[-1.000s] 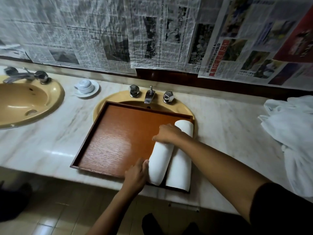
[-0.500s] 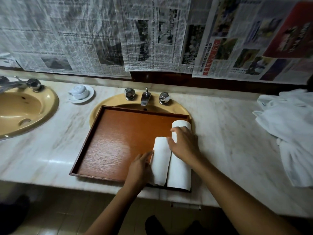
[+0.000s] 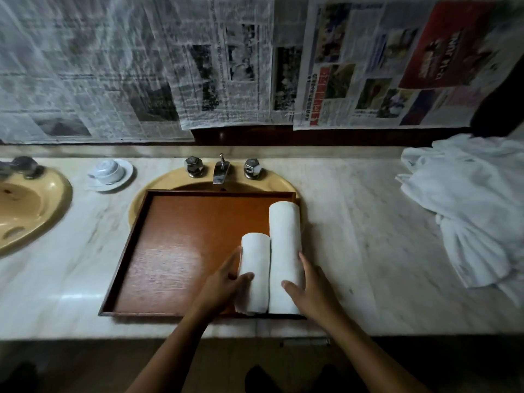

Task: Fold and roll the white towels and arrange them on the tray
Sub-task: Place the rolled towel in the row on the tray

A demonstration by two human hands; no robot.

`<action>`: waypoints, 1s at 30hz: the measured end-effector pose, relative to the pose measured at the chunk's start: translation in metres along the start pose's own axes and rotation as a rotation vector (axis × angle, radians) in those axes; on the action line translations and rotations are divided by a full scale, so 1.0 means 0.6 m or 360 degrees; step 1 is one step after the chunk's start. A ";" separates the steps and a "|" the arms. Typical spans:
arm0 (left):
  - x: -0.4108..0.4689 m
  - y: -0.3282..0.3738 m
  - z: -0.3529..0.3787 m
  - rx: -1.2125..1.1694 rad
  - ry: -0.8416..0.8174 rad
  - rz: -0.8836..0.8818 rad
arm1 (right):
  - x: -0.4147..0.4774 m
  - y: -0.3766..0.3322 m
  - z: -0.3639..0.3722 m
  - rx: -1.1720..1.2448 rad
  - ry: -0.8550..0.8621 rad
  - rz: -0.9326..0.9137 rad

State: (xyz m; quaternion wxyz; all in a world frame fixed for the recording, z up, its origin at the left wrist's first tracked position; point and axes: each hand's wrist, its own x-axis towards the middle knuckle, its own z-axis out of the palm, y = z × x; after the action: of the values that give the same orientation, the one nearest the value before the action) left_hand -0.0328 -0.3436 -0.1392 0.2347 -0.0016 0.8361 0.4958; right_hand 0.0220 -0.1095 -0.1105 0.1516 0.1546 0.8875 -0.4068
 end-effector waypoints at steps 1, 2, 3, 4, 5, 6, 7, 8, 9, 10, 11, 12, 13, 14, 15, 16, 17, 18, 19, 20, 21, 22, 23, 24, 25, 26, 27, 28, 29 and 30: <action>0.001 -0.003 -0.004 -0.0067 -0.0037 0.0003 | 0.001 0.001 -0.003 0.0009 -0.0003 -0.0007; 0.001 -0.004 -0.005 -0.0133 -0.0066 0.0004 | 0.003 0.002 -0.006 0.0011 -0.0009 -0.0006; 0.000 -0.004 -0.006 -0.0184 -0.0091 0.0013 | 0.004 0.003 -0.007 0.0007 -0.0020 -0.0006; -0.002 -0.003 -0.005 -0.0217 -0.0110 0.0019 | 0.005 0.004 -0.007 0.0002 -0.0032 -0.0005; -0.006 0.001 -0.003 -0.0245 -0.0119 0.0018 | 0.004 0.006 -0.008 0.0001 -0.0043 -0.0005; -0.009 0.003 -0.001 -0.0269 -0.0116 0.0013 | 0.004 0.007 -0.007 0.0004 -0.0048 -0.0007; -0.010 0.002 0.001 -0.0276 -0.0105 0.0016 | 0.003 0.008 -0.007 0.0012 -0.0047 -0.0012; -0.011 0.004 0.002 -0.0266 -0.0101 0.0018 | 0.004 0.010 -0.007 0.0023 -0.0041 -0.0017; -0.012 0.005 0.003 -0.0254 -0.0095 0.0024 | 0.005 0.011 -0.007 0.0033 -0.0034 -0.0020; -0.013 0.007 0.004 -0.0236 -0.0086 0.0014 | 0.005 0.013 -0.007 0.0043 -0.0027 -0.0025; -0.014 0.010 0.006 -0.0224 -0.0082 0.0009 | 0.006 0.014 -0.008 0.0051 -0.0021 -0.0029; -0.014 0.010 0.008 -0.0215 -0.0079 0.0002 | 0.006 0.014 -0.008 0.0063 -0.0017 -0.0030; -0.015 0.010 0.010 -0.0203 -0.0075 0.0005 | 0.006 0.015 -0.008 0.0077 -0.0014 -0.0031; -0.016 0.011 0.012 -0.0191 -0.0065 0.0009 | 0.005 0.015 -0.009 0.0088 -0.0010 -0.0035; -0.017 0.013 0.013 -0.0175 -0.0048 0.0011 | 0.004 0.016 -0.010 0.0096 -0.0002 -0.0044; -0.018 0.014 0.013 -0.0165 -0.0030 0.0014 | 0.004 0.018 -0.010 0.0100 0.0008 -0.0052; -0.020 0.016 0.014 -0.0163 -0.0016 0.0016 | 0.004 0.019 -0.011 0.0105 0.0020 -0.0059; -0.022 0.018 0.014 -0.0167 -0.0005 0.0007 | 0.005 0.021 -0.012 0.0110 0.0027 -0.0062; -0.024 0.019 0.013 -0.0171 0.0009 -0.0007 | 0.006 0.023 -0.012 0.0117 0.0030 -0.0061; -0.025 0.019 0.012 -0.0165 0.0022 -0.0029 | 0.006 0.024 -0.014 0.0130 0.0030 -0.0058; -0.027 0.020 0.011 -0.0138 0.0036 -0.0043 | 0.006 0.025 -0.015 0.0150 0.0033 -0.0053; -0.028 0.020 0.009 -0.0085 0.0055 -0.0050 | 0.007 0.028 -0.018 0.0170 0.0046 -0.0047; -0.028 0.021 0.007 -0.0027 0.0076 -0.0048 | 0.008 0.031 -0.021 0.0185 0.0063 -0.0040; -0.029 0.021 0.005 0.0027 0.0096 -0.0032 | 0.010 0.034 -0.025 0.0190 0.0079 -0.0032; -0.030 0.023 0.004 0.0070 0.0119 -0.0012 | 0.011 0.037 -0.029 0.0187 0.0096 -0.0029; -0.032 0.027 0.004 0.0101 0.0146 0.0009 | 0.012 0.042 -0.034 0.0186 0.0111 -0.0027; -0.032 0.029 0.006 0.0130 0.0186 0.0029 | 0.012 0.046 -0.038 0.0192 0.0129 -0.0027; -0.031 0.031 0.007 0.0173 0.0241 0.0052 | 0.012 0.051 -0.044 0.0203 0.0149 -0.0030; -0.029 0.034 0.010 0.0225 0.0304 0.0081 | 0.012 0.057 -0.051 0.0210 0.0171 -0.0033; -0.027 0.038 0.013 0.0274 0.0359 0.0117 | 0.012 0.064 -0.059 0.0217 0.0187 -0.0035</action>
State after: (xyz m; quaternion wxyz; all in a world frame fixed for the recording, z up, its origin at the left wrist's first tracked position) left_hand -0.0206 -0.3293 -0.1167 0.1202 -0.0067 0.8962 0.4271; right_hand 0.0259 -0.0574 -0.1172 0.0840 0.1784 0.8668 -0.4581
